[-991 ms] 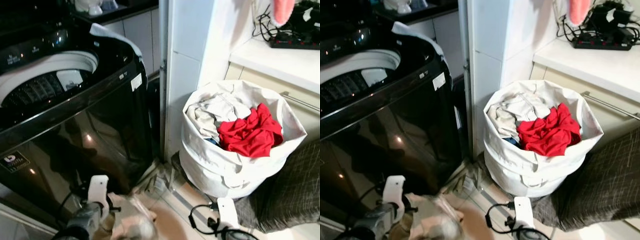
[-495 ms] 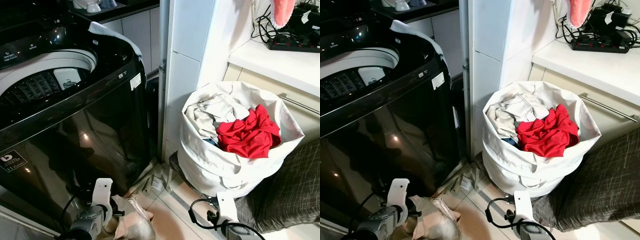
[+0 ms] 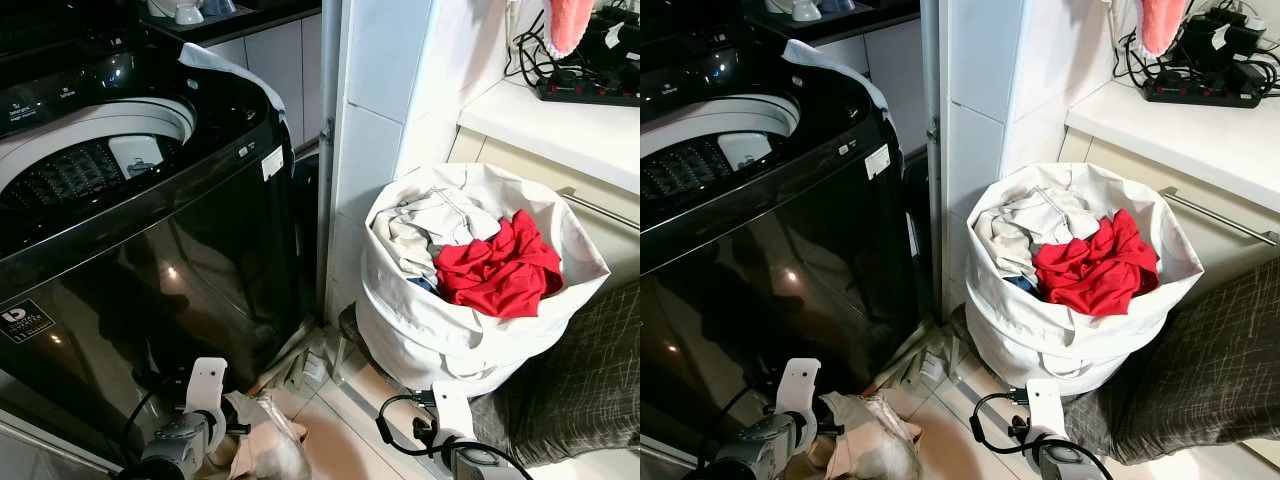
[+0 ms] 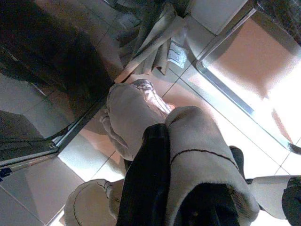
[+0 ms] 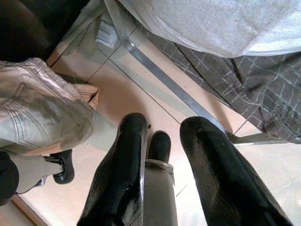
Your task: Clothes washing
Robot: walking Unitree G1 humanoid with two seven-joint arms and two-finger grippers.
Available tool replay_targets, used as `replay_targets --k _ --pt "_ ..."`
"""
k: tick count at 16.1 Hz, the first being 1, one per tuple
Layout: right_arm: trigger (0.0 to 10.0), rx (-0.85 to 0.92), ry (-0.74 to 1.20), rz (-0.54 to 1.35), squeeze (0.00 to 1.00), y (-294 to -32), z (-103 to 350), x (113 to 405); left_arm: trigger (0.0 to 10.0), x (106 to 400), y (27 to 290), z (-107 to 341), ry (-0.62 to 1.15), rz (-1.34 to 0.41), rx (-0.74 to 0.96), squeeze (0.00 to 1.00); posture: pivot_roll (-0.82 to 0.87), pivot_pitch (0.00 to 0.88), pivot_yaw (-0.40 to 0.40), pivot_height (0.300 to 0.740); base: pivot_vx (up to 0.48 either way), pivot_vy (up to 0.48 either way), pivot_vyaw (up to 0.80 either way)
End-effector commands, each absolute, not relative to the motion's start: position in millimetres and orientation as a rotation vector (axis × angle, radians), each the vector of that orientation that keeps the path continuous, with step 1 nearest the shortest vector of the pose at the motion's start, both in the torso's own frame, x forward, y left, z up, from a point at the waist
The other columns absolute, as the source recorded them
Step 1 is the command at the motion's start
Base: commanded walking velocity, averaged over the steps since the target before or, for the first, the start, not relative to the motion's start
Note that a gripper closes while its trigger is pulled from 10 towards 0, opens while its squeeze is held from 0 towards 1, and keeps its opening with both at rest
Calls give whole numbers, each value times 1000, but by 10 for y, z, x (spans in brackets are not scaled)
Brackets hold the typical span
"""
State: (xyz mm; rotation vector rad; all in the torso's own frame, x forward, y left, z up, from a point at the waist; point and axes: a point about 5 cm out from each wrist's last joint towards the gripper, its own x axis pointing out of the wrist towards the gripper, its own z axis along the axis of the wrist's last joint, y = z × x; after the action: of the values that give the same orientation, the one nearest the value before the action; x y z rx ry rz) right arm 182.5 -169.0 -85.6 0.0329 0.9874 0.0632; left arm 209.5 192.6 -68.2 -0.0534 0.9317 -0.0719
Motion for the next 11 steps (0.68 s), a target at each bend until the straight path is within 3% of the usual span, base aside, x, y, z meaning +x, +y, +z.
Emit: replay_targets --k 1,9,11 --pt "10000 32 987 68 0 -1680 -851 1837 10000 2122 1928 -664 915 -79 -43 0 13 0 -1 740 0 0 0" --pt "10000 33 993 71 0 -1674 -853 1834 10000 2114 1929 -670 920 -77 -31 0 13 0 -1 740 0 0 0" --pt "10000 60 1083 57 0 -1660 -971 1592 10000 2076 1862 -701 940 -109 -19 0 1 0 19 740 0 0 0"
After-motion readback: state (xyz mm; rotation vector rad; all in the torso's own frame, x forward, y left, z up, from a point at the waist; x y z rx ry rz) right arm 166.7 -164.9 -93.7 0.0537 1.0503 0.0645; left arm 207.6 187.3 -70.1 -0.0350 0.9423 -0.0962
